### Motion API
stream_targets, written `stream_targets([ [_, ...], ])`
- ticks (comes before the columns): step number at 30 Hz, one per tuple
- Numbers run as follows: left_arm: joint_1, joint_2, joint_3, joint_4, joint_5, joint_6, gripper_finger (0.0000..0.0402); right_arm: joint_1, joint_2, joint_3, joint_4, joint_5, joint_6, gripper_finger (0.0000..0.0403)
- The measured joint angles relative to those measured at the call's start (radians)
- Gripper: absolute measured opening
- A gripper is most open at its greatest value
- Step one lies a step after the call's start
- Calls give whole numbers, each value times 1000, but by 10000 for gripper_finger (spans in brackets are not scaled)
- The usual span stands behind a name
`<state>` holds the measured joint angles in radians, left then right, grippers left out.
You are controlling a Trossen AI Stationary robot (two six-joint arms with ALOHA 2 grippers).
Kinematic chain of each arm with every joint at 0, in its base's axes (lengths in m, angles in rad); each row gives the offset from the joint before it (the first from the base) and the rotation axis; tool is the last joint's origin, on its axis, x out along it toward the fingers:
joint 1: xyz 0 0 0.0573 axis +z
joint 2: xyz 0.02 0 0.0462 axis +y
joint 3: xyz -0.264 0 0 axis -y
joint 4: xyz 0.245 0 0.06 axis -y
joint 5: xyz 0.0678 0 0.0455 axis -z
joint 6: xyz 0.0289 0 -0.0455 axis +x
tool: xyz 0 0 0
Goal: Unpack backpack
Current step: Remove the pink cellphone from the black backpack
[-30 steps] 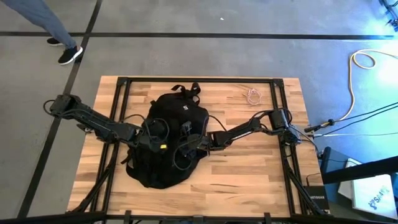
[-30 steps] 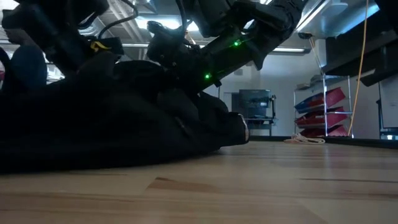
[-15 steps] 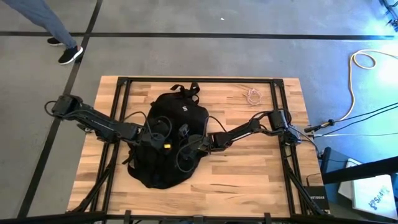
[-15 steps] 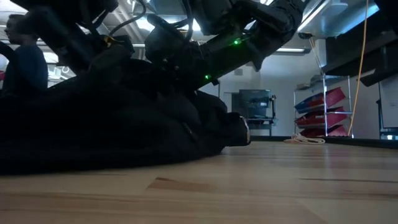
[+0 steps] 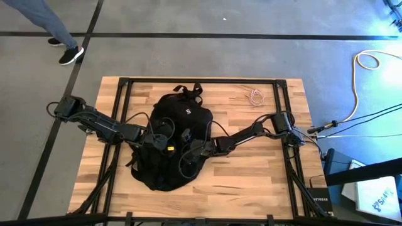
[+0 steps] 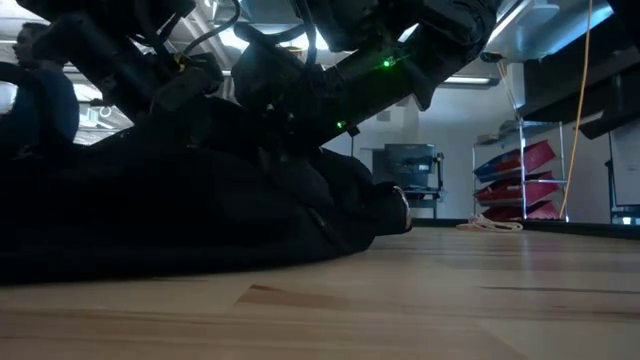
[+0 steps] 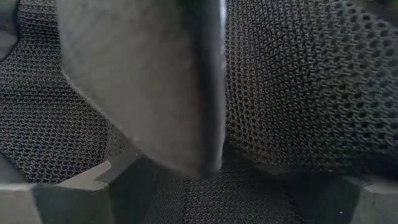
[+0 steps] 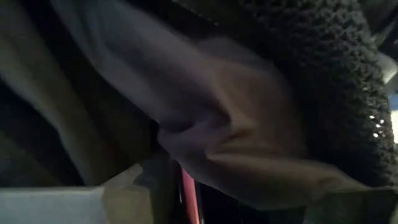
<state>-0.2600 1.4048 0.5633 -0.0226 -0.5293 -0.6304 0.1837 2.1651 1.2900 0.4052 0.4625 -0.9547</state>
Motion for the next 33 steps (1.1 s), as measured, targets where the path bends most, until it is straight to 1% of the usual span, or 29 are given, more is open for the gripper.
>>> stream_targets([
  [2,0,0,0,2,0,0,310,1,-1,0,-9,22,26,165],
  [6,0,1,1,2,3,14,310,1,-10,0,-28,27,109,163],
  [16,-2,-13,0,3,14,71,310,-1,-12,0,-37,-7,290,163],
  [19,-7,-72,-3,-8,-5,105,310,-2,-18,0,-29,-6,322,163],
  [22,-18,-165,-7,-21,-51,138,310,-7,-52,2,-22,7,344,163],
  [24,-35,-235,-6,-14,-95,166,310,-13,-72,6,-7,24,374,162],
  [27,-71,-311,-6,-13,-113,193,310,-18,-79,9,-7,45,405,162],
  [30,-104,-360,-5,-7,-119,196,310,-18,-87,8,-18,59,405,162],
  [33,-131,-369,-2,-6,-123,194,310,-17,-103,8,-29,72,405,162],
])
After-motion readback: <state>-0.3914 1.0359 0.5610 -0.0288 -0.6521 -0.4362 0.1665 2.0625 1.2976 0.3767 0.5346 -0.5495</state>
